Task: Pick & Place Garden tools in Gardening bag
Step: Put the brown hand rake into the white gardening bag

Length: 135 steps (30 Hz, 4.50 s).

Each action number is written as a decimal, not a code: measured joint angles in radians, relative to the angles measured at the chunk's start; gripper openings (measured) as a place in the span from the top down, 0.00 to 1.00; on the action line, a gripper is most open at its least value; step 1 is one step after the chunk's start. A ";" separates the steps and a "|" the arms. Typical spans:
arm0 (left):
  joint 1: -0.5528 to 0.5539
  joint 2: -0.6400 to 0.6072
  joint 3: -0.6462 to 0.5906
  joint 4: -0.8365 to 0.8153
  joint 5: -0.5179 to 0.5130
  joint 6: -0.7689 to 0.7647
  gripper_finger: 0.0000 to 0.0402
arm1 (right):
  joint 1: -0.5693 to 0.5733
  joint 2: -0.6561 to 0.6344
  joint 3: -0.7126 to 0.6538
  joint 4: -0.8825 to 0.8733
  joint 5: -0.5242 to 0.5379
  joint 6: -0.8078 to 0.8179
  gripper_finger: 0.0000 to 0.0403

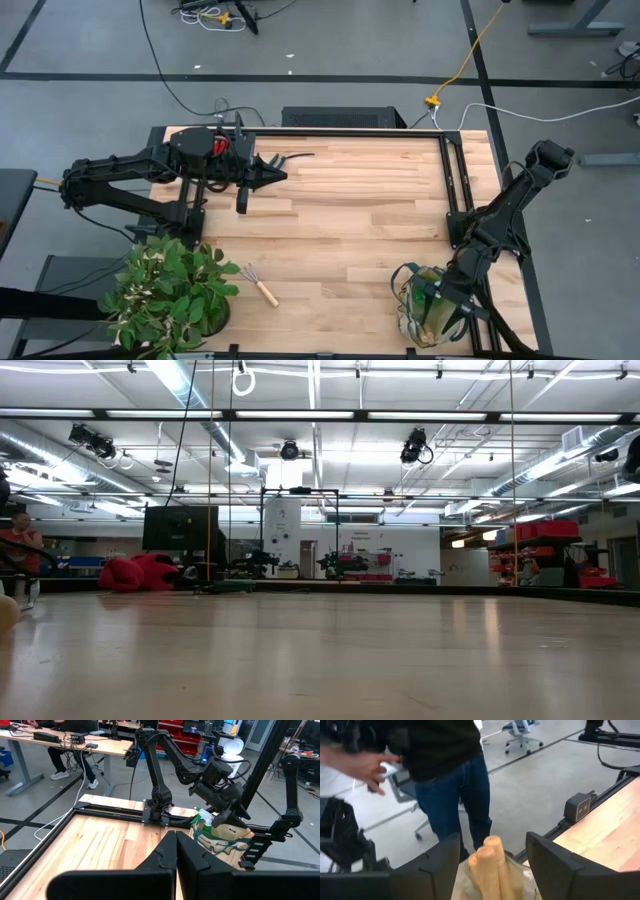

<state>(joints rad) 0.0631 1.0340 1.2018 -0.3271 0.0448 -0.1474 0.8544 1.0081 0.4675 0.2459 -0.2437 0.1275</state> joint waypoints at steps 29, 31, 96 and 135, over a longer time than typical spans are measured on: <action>0.000 0.000 0.000 0.001 0.000 0.003 0.99 | -0.244 -0.212 0.000 -0.008 0.205 0.097 0.44; 0.000 0.000 0.000 0.000 0.000 0.004 0.99 | -0.263 -0.228 0.001 -0.009 0.248 0.068 0.44; -0.182 0.429 0.000 -0.277 0.109 0.458 0.55 | -0.337 -0.243 0.002 -0.003 0.550 0.100 0.44; -0.595 0.642 0.000 -0.363 0.021 0.393 0.55 | -0.337 -0.243 0.002 -0.008 0.550 0.099 0.44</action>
<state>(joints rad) -0.5323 1.6759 1.2018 -0.6897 0.0662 0.2459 0.5179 0.7650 0.4694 0.2382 0.3061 0.2268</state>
